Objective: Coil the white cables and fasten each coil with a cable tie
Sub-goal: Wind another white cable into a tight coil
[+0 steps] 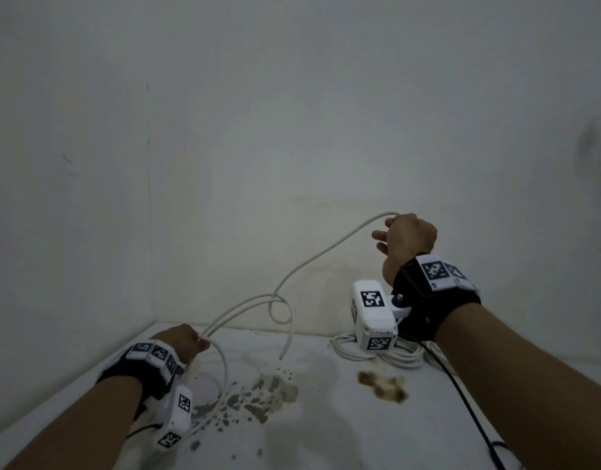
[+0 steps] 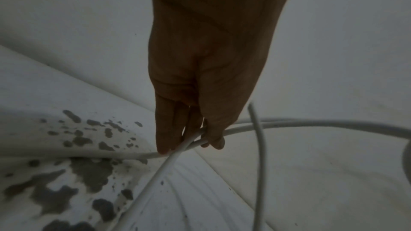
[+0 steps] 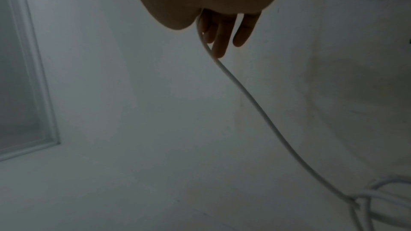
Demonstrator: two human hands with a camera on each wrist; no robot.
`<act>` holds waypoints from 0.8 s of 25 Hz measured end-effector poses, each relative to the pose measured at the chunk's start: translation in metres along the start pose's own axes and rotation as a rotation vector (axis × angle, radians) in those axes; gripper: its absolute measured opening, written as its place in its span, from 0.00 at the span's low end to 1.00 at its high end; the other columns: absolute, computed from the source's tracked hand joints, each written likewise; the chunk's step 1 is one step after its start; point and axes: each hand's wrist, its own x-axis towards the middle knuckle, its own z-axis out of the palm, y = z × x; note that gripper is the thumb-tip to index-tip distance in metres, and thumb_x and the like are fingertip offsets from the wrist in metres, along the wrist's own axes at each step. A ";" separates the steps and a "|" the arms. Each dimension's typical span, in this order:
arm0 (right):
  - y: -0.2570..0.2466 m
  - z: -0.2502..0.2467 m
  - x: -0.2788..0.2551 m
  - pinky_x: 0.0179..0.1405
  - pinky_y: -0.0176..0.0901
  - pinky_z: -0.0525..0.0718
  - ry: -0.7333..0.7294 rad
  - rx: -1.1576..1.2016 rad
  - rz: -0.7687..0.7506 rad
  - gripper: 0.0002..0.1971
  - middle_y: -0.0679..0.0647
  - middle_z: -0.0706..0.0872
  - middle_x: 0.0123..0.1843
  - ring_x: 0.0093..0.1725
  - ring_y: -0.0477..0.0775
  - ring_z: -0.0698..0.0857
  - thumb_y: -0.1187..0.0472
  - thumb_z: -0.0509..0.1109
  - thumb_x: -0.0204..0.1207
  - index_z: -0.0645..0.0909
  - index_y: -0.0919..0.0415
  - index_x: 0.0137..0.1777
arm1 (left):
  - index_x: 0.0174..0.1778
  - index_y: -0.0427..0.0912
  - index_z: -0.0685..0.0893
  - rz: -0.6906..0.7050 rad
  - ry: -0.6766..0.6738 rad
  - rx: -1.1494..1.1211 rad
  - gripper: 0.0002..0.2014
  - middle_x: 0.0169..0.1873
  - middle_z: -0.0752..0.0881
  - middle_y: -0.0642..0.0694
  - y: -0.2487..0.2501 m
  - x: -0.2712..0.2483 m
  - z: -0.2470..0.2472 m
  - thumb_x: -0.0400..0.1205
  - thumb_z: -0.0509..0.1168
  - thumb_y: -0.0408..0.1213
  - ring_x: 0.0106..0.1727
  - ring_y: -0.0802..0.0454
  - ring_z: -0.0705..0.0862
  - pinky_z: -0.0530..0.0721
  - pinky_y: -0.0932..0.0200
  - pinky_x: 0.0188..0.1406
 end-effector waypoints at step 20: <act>0.103 0.039 -0.063 0.74 0.59 0.75 -0.976 -1.251 -0.444 0.41 0.62 0.62 0.78 0.77 0.65 0.67 0.60 0.71 0.76 0.53 0.49 0.86 | 0.56 0.47 0.89 0.379 -0.056 -0.761 0.16 0.57 0.89 0.54 0.076 -0.028 -0.049 0.83 0.66 0.54 0.61 0.56 0.84 0.79 0.53 0.63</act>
